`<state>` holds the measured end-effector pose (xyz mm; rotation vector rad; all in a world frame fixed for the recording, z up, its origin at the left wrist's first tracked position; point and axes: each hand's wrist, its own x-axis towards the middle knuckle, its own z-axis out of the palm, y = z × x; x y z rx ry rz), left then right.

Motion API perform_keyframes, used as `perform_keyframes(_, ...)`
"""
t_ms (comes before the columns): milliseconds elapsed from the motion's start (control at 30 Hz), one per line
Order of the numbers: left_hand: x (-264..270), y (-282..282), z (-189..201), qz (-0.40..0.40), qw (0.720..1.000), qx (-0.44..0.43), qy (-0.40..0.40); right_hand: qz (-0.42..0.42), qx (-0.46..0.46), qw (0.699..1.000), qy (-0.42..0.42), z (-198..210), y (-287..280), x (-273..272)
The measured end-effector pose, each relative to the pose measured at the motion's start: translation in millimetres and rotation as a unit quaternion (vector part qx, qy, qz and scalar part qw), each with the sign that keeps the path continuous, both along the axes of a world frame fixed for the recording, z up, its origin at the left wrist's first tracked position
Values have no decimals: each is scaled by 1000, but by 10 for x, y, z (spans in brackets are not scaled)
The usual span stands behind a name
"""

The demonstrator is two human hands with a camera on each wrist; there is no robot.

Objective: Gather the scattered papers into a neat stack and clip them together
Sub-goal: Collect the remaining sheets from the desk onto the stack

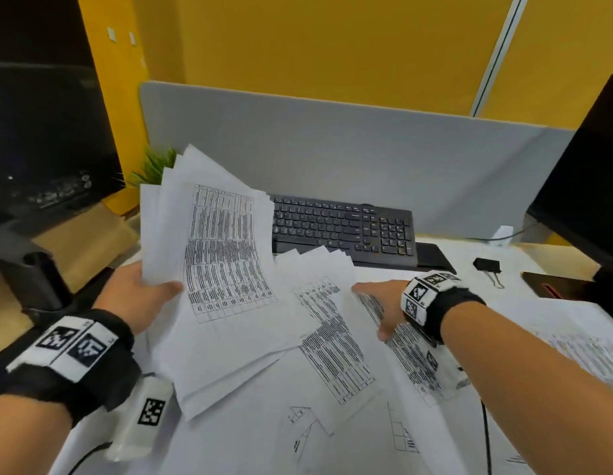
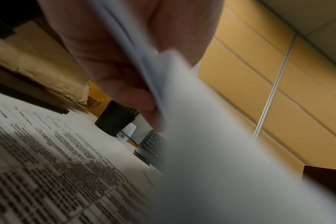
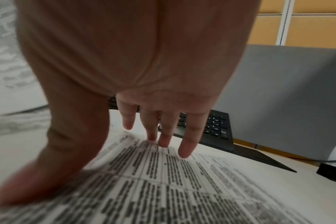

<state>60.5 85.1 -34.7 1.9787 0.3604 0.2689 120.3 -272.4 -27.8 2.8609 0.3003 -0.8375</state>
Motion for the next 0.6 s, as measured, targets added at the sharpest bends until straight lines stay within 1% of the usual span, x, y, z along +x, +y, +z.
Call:
perform_keyframes(33,10,1,0,1,1000,2,-1,-9,5,1000,14,-14,-17,40)
perform_keyframes(100,15,2,9,3,1000,0,-4,-10,7,1000,4,-18,-72,110)
perform_keyframes(200,32,-13,26,-2,1000,2,-3,7,-27,998,-48,13,-98,152)
perform_keyframes(300,49,-8,21,3,1000,3,-2,19,-39,992,-115,37,-117,194)
perform_keyframes(367,42,-6,23,5,1000,-5,4,30,-31,989,-142,79,-143,195)
perform_keyframes(467,17,1,46,14,1000,-9,5,26,3,987,-158,175,-171,180)
perform_keyframes(533,-4,27,91,23,1000,9,-1,39,21,984,-170,241,-129,161)
perform_keyframes(600,-29,75,147,36,999,37,-12,58,27,985,-162,291,-9,155)
